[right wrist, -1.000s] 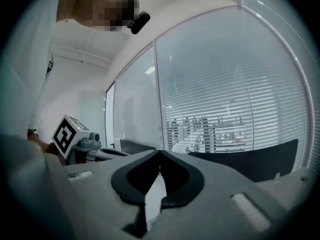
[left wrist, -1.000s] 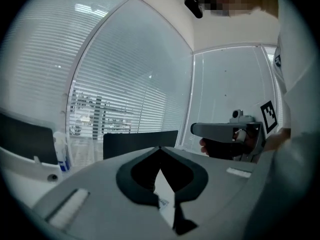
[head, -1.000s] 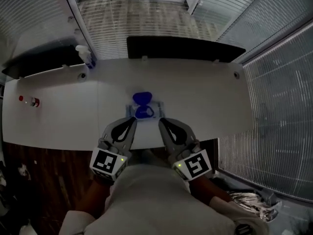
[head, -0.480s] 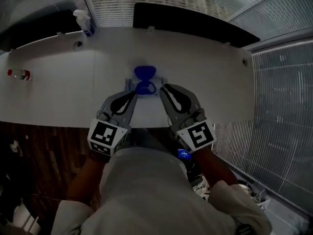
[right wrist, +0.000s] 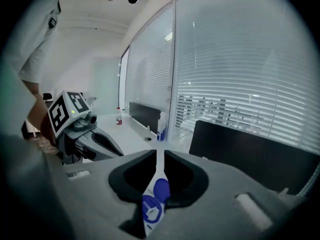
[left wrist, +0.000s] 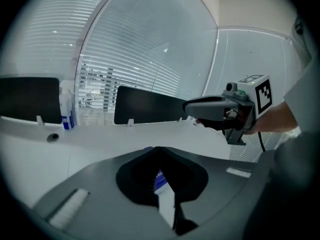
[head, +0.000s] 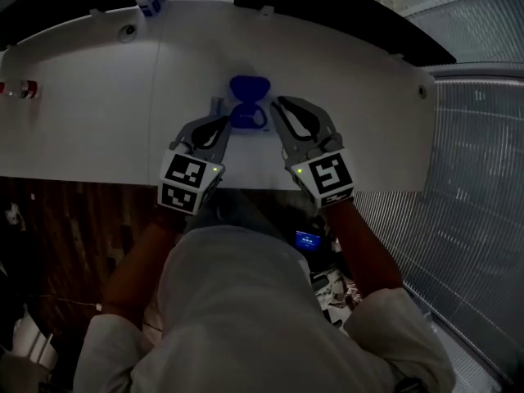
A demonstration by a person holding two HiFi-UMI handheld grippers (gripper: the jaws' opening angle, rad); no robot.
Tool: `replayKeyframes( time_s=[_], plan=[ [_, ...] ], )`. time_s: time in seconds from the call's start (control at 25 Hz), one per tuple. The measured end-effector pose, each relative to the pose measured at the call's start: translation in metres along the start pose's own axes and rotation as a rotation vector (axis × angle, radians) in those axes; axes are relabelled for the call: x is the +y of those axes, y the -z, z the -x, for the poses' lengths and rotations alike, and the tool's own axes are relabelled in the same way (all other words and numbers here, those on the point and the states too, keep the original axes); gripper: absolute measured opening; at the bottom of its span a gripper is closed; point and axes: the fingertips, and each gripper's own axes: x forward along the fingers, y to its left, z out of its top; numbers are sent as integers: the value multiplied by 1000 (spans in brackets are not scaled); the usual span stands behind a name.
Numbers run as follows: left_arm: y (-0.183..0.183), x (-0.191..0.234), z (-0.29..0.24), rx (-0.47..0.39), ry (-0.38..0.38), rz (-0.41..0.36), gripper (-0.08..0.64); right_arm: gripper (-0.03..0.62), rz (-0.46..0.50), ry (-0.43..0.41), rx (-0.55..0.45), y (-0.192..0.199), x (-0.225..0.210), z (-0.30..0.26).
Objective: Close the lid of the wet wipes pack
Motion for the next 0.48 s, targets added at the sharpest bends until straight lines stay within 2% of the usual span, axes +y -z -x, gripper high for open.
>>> replayKeyframes(
  time_s=[0.48],
  plan=[
    [75,26,-46,182,-13,2,3,46,9,-33,184,88,-19,-65]
  ],
)
